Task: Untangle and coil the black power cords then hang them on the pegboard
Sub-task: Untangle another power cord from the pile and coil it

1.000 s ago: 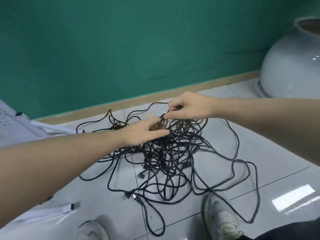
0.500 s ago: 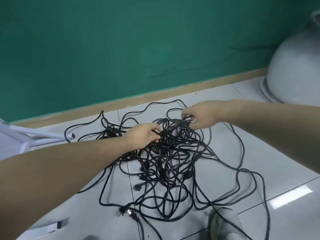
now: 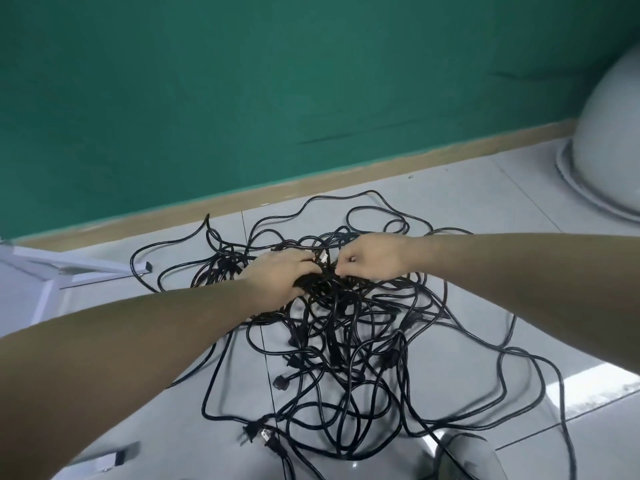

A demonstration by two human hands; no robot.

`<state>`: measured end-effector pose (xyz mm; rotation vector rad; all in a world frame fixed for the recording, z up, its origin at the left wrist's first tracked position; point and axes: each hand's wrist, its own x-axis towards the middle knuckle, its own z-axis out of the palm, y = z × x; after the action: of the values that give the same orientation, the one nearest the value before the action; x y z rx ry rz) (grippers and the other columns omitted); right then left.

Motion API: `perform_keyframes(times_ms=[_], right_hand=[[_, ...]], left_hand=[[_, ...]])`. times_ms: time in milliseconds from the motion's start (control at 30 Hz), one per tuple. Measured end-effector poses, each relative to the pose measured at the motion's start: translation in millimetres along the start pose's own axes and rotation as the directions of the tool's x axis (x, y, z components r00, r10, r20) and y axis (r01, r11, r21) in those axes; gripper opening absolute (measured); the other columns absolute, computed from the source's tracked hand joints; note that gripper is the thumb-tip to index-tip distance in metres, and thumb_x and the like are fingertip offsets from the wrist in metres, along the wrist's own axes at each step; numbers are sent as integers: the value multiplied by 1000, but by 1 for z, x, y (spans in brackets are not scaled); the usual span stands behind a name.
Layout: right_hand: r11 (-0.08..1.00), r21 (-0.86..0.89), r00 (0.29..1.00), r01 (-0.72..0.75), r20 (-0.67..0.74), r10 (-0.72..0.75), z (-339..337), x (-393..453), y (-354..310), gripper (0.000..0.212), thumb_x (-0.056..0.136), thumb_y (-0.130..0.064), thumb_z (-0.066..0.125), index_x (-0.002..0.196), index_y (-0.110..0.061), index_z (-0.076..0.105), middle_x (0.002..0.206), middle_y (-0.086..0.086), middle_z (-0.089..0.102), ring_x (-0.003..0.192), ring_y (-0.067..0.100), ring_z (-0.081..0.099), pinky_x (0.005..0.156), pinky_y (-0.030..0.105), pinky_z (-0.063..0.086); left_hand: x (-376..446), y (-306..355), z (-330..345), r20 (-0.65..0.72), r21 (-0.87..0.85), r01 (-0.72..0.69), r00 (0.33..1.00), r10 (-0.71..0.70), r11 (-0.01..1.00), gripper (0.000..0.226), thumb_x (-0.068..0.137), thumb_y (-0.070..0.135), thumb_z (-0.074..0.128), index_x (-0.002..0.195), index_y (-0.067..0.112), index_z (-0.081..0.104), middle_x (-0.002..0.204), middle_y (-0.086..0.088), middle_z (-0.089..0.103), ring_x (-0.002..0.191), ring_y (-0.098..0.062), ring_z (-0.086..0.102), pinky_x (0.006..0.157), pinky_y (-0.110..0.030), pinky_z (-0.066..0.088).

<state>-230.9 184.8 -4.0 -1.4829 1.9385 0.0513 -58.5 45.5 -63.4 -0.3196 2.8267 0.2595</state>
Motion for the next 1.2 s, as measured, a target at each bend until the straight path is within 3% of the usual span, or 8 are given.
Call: perform_keyframes(times_ms=[100,300,433,600,733,1000,1100,1200], right_hand=[[998,63,999,-15,37,13,4,4,-2,18,106,-26,46,102,-13,57,82,-7,56,82,15,51,64,15,41],[966,-242,995,-97,-43,89,21,-2,-24,31,101,-54,45,108,-29,61,92,-7,57,96,21,57,76,32,42],[967,-253,999,42,13,-40,14,-14,-19,26,105,-40,45,112,-23,64,101,-2,66,95,21,58,79,32,45],[970,66,970,234,-88,-228,1,-37,-17,18,105,-24,51,92,-11,55,72,-7,54,62,2,46,59,19,34],[901,377,951,213,-292,-103,-17,-46,-2,21,102,-27,57,87,-13,61,70,-6,59,57,0,43,58,18,35],[847,497,926,190,-378,15,-29,-39,6,35,88,-33,77,82,0,65,55,-9,48,43,3,34,45,12,27],[846,472,923,248,-379,-59,-27,-41,5,32,90,-29,76,75,-3,63,60,-5,52,50,3,36,52,19,30],[843,463,924,272,-370,-94,-29,-46,1,31,91,-30,74,70,-12,60,55,-11,50,49,3,37,52,18,31]], left_hand=[[12,-1,1,-22,56,11,1000,-10,998,44,102,34,58,145,38,50,149,12,47,143,-13,35,114,-39,34],[27,8,-9,-30,206,34,999,-28,978,32,98,51,59,126,36,62,125,10,59,127,-17,46,103,-39,36],[26,17,-10,-101,172,126,989,-110,977,17,101,41,56,114,32,61,121,8,62,120,-20,53,96,-39,40],[30,-3,-35,-232,-131,419,868,-439,898,12,98,42,63,98,30,64,105,5,69,96,-22,62,72,-30,37],[30,-13,-29,-128,-310,483,832,-540,819,18,94,50,67,105,36,70,108,7,71,96,-20,64,73,-29,45],[-3,33,-11,-396,-217,-152,917,56,964,61,85,27,59,144,23,46,151,6,40,133,-15,40,118,-40,27],[5,37,-13,-257,-201,-54,966,0,978,59,98,54,54,150,31,41,156,12,38,143,-9,27,121,-42,14],[20,28,-23,-104,-103,84,990,-95,991,52,103,60,39,151,42,37,153,16,41,143,-13,35,116,-53,29]])
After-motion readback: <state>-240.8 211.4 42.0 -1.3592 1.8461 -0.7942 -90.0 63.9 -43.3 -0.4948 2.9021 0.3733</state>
